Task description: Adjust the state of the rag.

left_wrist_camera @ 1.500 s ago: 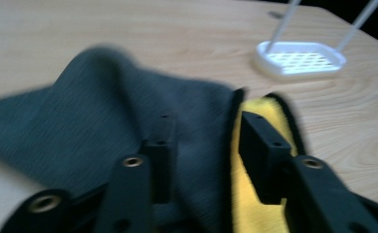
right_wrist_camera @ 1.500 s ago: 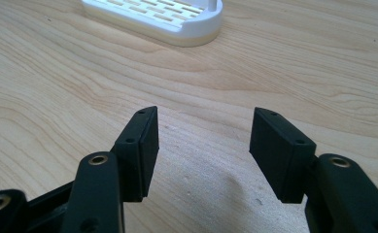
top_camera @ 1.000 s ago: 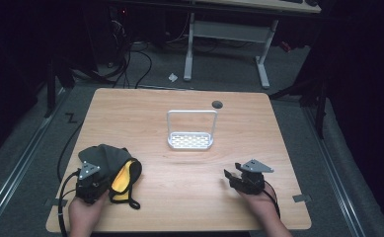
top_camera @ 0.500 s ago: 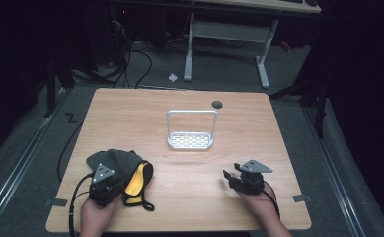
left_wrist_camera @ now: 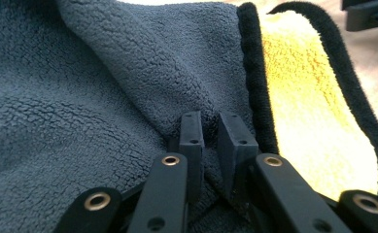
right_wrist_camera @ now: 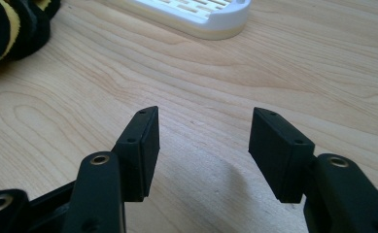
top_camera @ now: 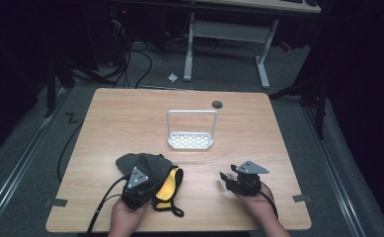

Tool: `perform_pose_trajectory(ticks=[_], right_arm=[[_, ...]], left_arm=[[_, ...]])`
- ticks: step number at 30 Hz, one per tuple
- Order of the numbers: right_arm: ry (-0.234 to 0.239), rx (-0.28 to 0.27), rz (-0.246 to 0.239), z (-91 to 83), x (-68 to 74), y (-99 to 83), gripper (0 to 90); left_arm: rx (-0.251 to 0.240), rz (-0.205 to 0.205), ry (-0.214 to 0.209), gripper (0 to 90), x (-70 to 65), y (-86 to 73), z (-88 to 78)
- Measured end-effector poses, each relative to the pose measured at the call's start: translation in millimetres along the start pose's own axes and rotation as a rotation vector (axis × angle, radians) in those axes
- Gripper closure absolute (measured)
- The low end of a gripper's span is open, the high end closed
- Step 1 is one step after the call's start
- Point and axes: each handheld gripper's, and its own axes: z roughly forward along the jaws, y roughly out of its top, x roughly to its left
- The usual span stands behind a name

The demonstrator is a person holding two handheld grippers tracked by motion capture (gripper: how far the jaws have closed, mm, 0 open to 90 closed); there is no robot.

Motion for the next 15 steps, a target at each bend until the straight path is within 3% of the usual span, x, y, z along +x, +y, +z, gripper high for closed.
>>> perform_pose_trajectory(ticks=[3, 7, 11, 12, 15], right_arm=[[-0.001, 0.006, 0.005, 0.8, 3.2, 0.4, 45.1], [0.005, 0.002, -0.014, -0.2, 14.1, 3.0, 45.1], [0.017, -0.006, -0.034, 0.1, 23.8, 5.9, 45.1], [0.034, -0.006, -0.049, 0.2, 33.0, 7.6, 44.8], [0.056, -0.012, -0.077, 0.2, 43.2, 9.1, 44.4]], left_arm=[[0.005, 0.005, -0.017, 80.7, -4.8, 0.8, 1.8], [-0.006, -0.021, -0.031, 76.7, -2.8, 2.4, -2.3], [-0.040, -0.040, -0.032, 72.3, 1.1, 6.8, -12.8], [-0.051, -0.045, -0.032, 69.1, 2.0, 7.8, -16.0], [-0.082, -0.051, -0.022, 64.6, 3.7, 10.7, -27.8]])
